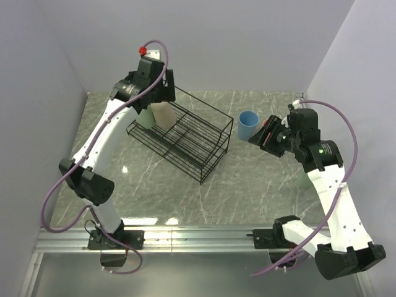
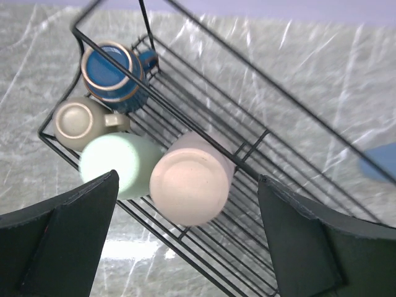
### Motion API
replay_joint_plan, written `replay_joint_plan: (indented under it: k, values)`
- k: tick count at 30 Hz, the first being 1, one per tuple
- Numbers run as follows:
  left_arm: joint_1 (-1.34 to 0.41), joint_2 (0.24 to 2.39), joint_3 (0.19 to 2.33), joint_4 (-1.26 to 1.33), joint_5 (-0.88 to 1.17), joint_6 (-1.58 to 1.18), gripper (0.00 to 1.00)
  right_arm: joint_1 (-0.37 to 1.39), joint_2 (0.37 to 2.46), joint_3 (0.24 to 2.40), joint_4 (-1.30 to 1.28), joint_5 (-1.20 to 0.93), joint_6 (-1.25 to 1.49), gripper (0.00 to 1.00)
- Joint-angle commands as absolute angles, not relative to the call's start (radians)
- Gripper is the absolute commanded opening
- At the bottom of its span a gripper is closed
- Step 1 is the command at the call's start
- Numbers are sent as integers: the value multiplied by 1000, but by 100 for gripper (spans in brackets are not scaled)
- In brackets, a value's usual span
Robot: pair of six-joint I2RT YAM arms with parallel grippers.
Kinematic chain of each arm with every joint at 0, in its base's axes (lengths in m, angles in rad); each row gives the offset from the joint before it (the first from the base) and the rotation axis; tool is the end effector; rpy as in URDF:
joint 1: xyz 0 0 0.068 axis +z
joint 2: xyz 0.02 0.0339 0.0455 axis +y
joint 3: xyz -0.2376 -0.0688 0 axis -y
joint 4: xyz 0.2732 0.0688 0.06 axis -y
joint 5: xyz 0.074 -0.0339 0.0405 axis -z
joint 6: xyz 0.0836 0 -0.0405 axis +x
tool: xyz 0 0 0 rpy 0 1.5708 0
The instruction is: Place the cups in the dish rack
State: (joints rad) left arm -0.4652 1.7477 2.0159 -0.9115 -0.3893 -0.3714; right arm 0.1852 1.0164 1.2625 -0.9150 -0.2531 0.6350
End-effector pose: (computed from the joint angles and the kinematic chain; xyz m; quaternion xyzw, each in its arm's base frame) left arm 0.3989 -0.1647 0.3869 -0.0453 0.8806 -0.0202 0.4713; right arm 0.2584 0.0697 0.3442 0.1455 0.8826 0.2765 0.3512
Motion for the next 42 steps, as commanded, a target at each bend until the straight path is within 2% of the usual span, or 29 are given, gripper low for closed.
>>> replay_joint_plan:
  k: [1, 6, 13, 19, 25, 42]
  values:
    - [-463, 1654, 2085, -890, -399, -409, 99, 179, 1032, 1312, -928, -183, 592, 61]
    - [-465, 1533, 2014, -867, -385, -463, 99, 170, 1147, 1351, -948, -69, 574, 61]
    - [-463, 1272, 1660, -828, -308, -526, 99, 153, 1362, 1506, -896, -14, 551, 61]
    - [-463, 1114, 1484, -850, -247, -612, 98, 111, 1598, 1724, -939, 78, 505, 59]
    - [-463, 1039, 1451, -916, -261, -655, 98, 69, 1724, 1779, -942, 87, 506, 46]
    - [-463, 966, 1404, -1019, -270, -727, 96, 3, 1973, 1844, -871, 66, 532, 44]
